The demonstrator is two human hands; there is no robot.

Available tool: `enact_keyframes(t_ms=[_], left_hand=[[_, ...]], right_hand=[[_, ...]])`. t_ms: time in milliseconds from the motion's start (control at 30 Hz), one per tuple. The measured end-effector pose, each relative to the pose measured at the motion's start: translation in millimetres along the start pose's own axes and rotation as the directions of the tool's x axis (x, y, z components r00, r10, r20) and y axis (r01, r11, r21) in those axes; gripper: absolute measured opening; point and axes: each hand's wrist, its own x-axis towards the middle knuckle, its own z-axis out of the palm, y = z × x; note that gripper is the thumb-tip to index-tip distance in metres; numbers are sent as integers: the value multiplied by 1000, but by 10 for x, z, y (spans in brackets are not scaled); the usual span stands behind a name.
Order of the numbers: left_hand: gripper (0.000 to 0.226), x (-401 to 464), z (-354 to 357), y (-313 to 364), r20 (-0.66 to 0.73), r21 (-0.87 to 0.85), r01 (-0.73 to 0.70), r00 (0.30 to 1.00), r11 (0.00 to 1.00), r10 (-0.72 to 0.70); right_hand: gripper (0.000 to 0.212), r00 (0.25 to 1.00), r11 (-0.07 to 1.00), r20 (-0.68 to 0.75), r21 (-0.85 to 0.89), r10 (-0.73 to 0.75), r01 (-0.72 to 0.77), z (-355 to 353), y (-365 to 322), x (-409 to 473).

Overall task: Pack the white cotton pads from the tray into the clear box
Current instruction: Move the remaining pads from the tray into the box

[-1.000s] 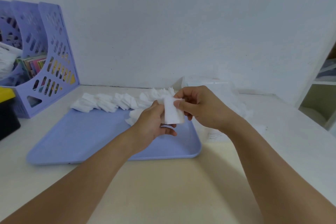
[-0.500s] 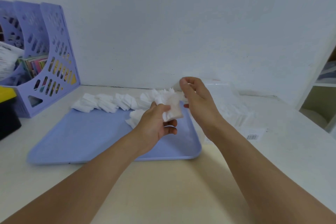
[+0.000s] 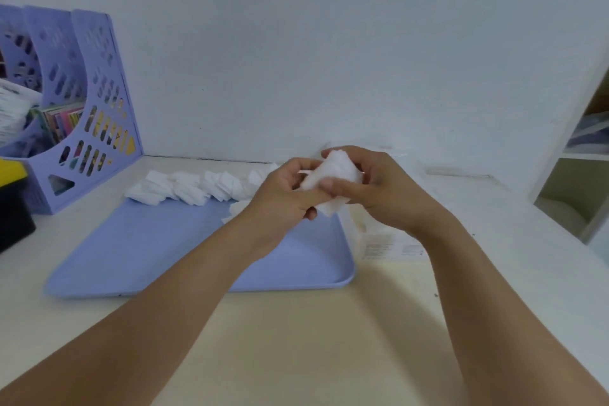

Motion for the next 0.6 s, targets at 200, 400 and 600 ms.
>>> enact_keyframes(t_ms=[200,400,600], left_hand=[[56,220,434,122,-237,-329,80,958,941,-164],[62,294,562,-49,-269,-381,55,948,923,-168],[38,221,203,-317,-10,632,-248,945,734,328]], right_hand=[[33,991,958,-46,266,124,-108,102,-22,1],[26,982,965,-82,218,170,-149,-54,90,19],[33,781,930,-506,210,367,-301,-499,166,-43]])
